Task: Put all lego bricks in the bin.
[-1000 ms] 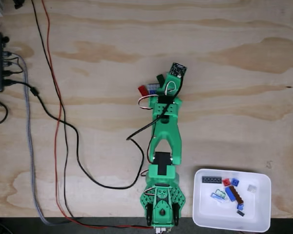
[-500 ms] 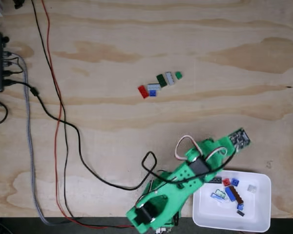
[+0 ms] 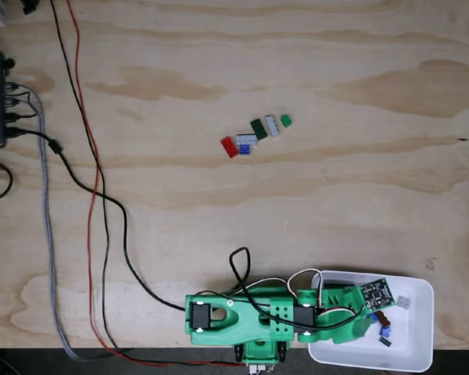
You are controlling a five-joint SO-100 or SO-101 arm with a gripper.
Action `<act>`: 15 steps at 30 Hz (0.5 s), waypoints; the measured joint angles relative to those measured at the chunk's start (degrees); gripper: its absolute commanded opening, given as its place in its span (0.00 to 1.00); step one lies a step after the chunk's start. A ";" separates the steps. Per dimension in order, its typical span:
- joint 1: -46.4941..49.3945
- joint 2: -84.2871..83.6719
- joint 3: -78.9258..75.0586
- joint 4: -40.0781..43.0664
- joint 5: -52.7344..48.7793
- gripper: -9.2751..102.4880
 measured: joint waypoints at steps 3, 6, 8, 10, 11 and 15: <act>-5.98 -2.29 -5.36 3.69 7.91 0.49; -16.44 -9.40 -17.49 12.13 18.37 0.47; -27.60 -18.11 -27.95 19.34 25.14 0.47; -38.76 -27.07 -37.09 21.97 29.44 0.47; -44.21 -31.82 -40.25 21.18 30.15 0.45; -59.24 -46.41 -43.24 17.49 29.44 0.40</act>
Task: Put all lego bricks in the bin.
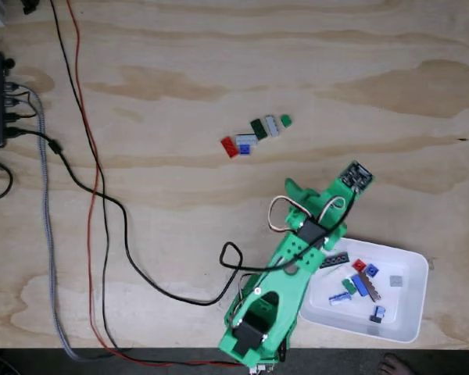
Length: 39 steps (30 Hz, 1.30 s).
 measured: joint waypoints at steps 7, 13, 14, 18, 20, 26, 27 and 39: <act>-10.72 -15.47 2.11 -16.44 -1.23 0.29; -23.73 -36.65 -8.00 -24.87 -0.09 0.32; -25.66 -39.64 -10.90 -23.64 -0.26 0.33; -28.83 -44.91 -18.19 -20.83 0.18 0.35; -31.29 -47.99 -23.12 -18.11 0.70 0.36; -37.44 -52.56 -29.88 -13.71 0.18 0.36; -38.06 -53.09 -30.59 -13.62 0.18 0.35; -33.31 -60.21 -38.94 -17.93 -1.67 0.17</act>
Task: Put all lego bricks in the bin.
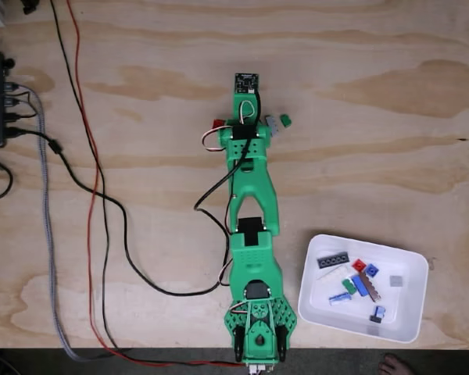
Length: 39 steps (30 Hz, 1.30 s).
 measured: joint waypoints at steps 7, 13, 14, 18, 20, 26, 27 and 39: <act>0.26 0.00 0.00 1.32 2.11 0.08; -0.53 1.67 1.14 5.80 3.16 0.30; -0.62 1.76 1.14 6.06 3.08 0.30; -0.53 1.93 1.58 6.77 3.08 0.33; -0.53 2.11 2.20 7.03 3.08 0.28; -0.97 3.25 3.69 7.12 2.55 0.08; -1.05 3.52 4.04 7.12 2.55 0.08; 6.33 21.18 13.45 10.63 15.73 0.08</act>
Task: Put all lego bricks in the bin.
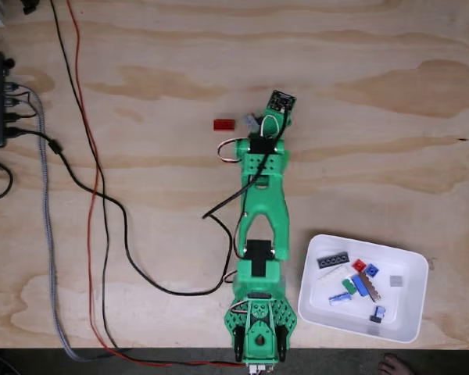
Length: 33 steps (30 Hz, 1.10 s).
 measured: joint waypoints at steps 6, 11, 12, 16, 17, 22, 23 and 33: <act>31.64 30.67 23.91 -2.20 -8.26 0.08; 60.12 58.97 45.00 -6.24 -21.36 0.08; 65.04 63.46 47.46 -6.42 -24.61 0.08; 77.08 73.04 51.15 -5.98 -32.08 0.12; 78.13 74.00 51.33 -5.80 -32.87 0.26; 78.49 75.76 52.47 -6.06 -32.70 0.48; 76.99 75.23 52.56 -6.77 -31.46 0.49; 33.05 39.81 32.96 -20.21 -16.35 0.35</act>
